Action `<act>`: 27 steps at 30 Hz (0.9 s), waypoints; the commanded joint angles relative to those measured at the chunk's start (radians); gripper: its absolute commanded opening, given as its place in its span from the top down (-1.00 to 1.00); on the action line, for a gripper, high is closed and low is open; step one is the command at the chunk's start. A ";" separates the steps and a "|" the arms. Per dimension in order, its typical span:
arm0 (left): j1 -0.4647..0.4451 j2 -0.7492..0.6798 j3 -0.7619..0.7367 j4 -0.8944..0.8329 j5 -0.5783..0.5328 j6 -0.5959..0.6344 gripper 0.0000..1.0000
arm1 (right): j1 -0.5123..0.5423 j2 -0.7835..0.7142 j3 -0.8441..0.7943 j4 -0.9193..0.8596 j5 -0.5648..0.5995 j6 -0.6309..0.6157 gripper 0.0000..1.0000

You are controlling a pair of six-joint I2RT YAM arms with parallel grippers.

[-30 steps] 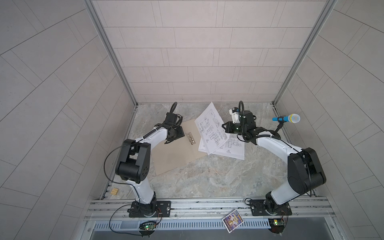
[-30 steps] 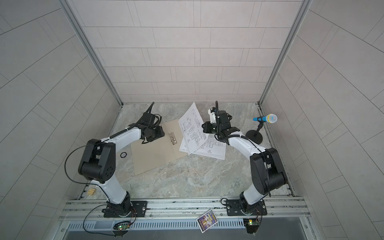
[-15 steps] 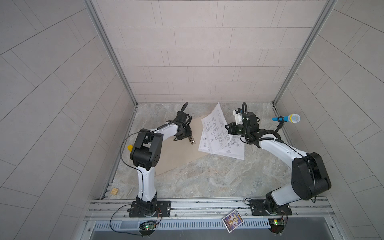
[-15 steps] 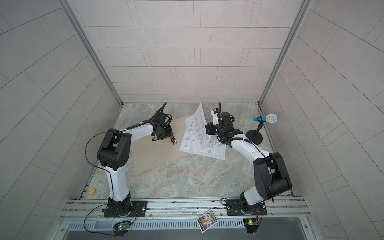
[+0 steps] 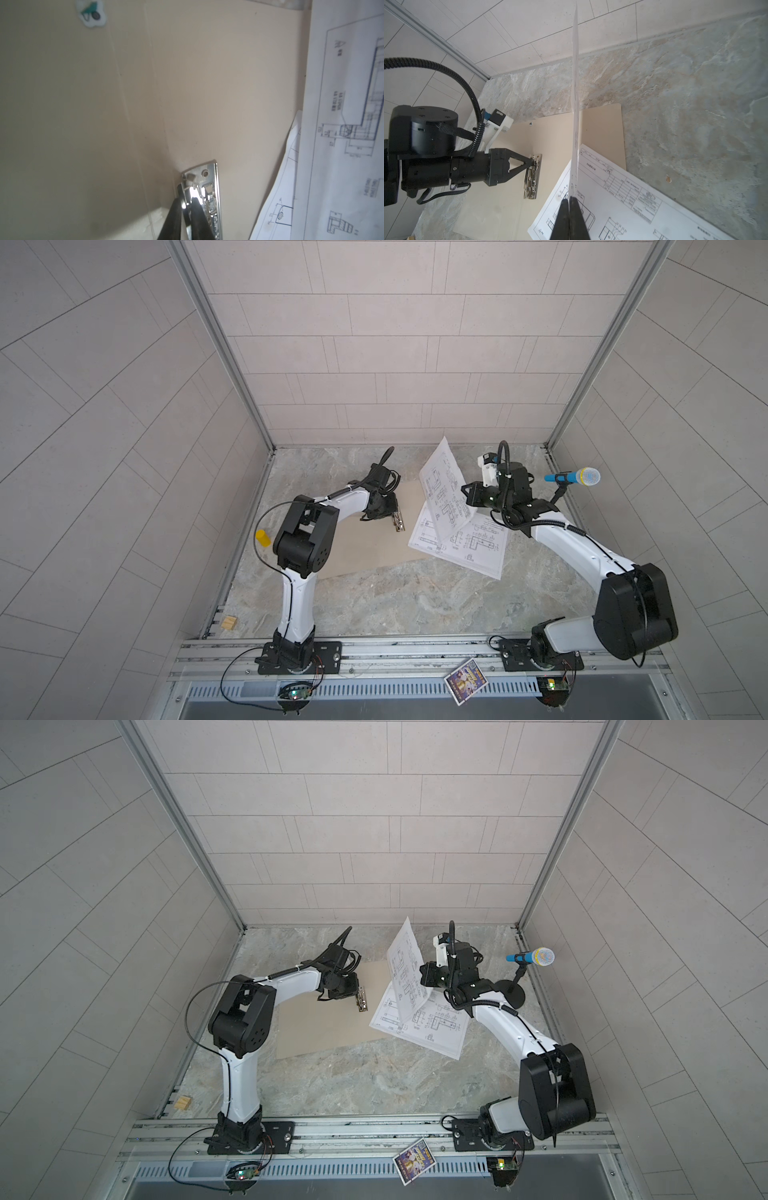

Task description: Put the files into the folder

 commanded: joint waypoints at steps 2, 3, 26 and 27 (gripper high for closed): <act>-0.047 -0.006 -0.014 0.040 0.052 -0.033 0.70 | -0.017 -0.053 -0.013 -0.044 0.007 -0.021 1.00; -0.056 -0.008 -0.017 0.049 0.056 -0.044 0.69 | -0.017 -0.057 -0.010 -0.051 0.005 -0.022 1.00; 0.134 -0.422 -0.273 0.001 -0.003 -0.050 -0.48 | 0.081 -0.005 0.121 -0.043 0.032 0.074 1.00; 0.176 -0.458 -0.306 -0.013 -0.025 -0.043 -0.57 | 0.100 0.014 0.145 -0.040 0.037 0.077 1.00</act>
